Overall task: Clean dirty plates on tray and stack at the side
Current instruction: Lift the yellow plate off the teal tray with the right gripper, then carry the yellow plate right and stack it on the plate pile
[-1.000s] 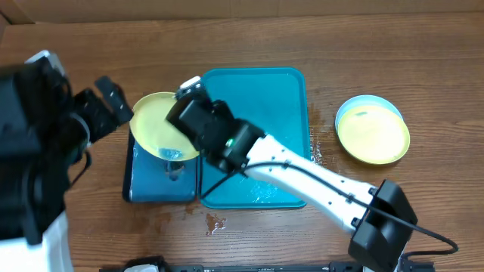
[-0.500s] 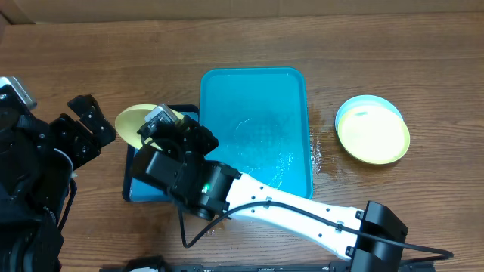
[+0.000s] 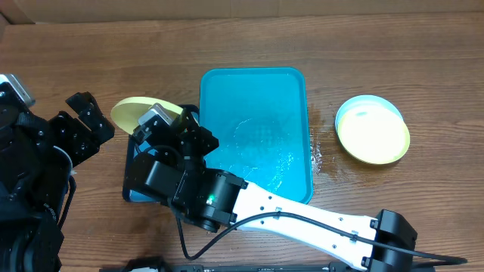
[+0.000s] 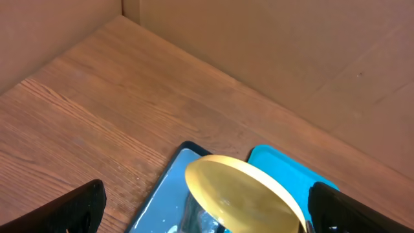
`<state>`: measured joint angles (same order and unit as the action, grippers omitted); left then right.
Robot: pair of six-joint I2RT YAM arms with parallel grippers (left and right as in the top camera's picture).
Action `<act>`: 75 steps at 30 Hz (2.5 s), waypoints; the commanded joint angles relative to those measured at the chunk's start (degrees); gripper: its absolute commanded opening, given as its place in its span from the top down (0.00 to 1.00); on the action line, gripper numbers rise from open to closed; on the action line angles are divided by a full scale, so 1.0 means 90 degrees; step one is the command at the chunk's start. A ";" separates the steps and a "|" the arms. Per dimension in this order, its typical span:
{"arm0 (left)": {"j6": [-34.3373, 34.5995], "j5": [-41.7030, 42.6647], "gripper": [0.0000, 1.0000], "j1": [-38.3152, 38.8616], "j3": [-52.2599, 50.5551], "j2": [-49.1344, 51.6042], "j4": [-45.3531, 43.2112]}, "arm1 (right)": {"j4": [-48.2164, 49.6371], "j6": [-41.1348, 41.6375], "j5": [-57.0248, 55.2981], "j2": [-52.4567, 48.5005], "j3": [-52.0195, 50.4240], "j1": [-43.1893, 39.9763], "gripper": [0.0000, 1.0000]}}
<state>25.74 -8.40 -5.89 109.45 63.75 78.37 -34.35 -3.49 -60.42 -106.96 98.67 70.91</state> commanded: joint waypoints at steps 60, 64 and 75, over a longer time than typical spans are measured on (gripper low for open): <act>0.0136 0.0228 0.00 -0.0015 0.0061 0.0612 0.0687 | -0.4862 0.3220 0.7186 0.0321 -0.1525 -1.0188 0.87; 0.0112 0.0226 0.00 -0.0015 0.0061 0.0699 0.0729 | -0.4889 0.3045 0.7220 0.0323 -0.1710 -1.0183 0.55; 0.0114 0.0228 0.00 -0.0015 0.0061 0.0838 0.0797 | -0.5221 0.2589 0.7621 0.0478 -0.1787 -1.0166 0.92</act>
<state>26.83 -6.68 -5.89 109.45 71.07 85.58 -81.60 22.00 6.48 -104.90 83.13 -20.91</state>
